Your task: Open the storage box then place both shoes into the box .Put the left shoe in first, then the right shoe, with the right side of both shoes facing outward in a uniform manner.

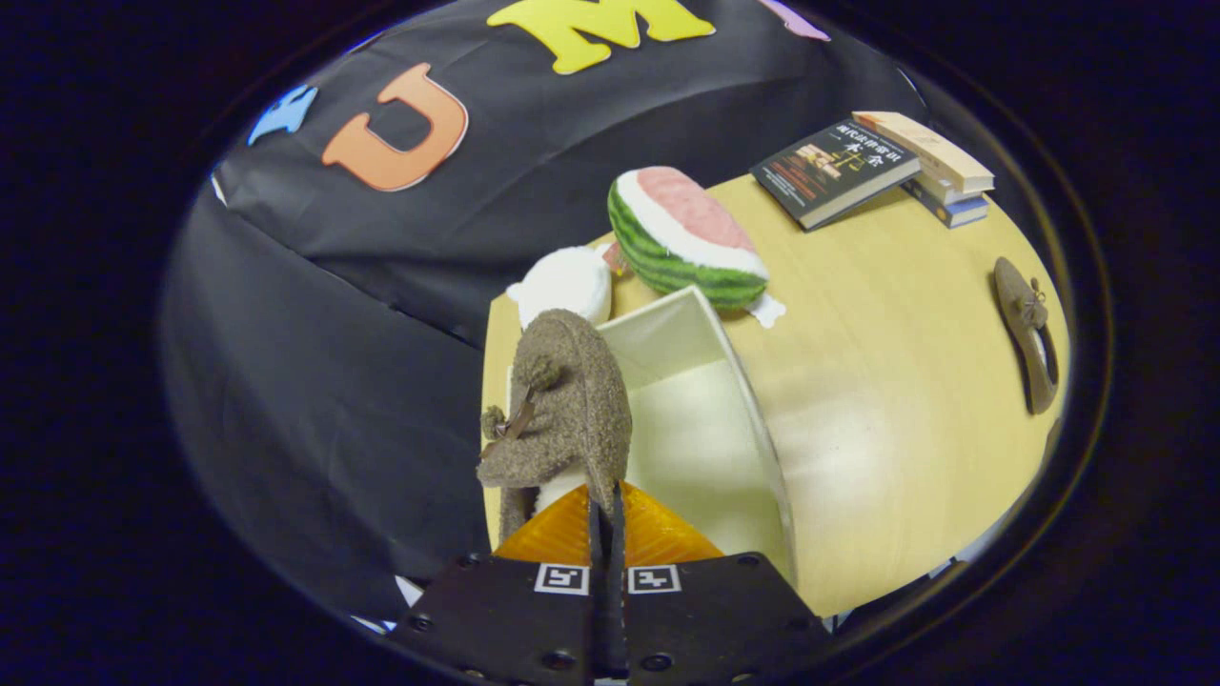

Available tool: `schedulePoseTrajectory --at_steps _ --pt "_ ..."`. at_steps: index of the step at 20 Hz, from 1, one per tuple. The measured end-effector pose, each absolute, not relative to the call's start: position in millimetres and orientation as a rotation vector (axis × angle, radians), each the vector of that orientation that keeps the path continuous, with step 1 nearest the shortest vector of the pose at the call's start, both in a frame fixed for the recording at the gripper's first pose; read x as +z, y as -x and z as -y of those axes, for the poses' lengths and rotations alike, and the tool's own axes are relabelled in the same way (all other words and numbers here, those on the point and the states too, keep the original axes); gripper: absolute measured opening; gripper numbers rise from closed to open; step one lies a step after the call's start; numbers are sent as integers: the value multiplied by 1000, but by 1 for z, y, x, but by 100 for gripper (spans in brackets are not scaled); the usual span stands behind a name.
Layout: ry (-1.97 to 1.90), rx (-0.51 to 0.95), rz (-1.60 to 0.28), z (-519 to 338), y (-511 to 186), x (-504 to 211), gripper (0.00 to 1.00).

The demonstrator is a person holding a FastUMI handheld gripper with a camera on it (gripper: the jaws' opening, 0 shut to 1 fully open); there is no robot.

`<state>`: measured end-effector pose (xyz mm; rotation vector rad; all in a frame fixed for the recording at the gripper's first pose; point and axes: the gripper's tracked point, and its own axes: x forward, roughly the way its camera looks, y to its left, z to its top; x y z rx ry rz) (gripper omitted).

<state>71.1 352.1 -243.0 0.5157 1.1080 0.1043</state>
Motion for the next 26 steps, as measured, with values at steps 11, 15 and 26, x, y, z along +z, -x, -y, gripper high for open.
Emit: schedulePoseTrajectory --at_steps 11,15,26 --pt "-539 31 -1286 -379 -75 -332 1" --pt "-562 64 -1284 -388 -73 -326 20" --pt "-455 191 -988 -323 -58 -191 95"
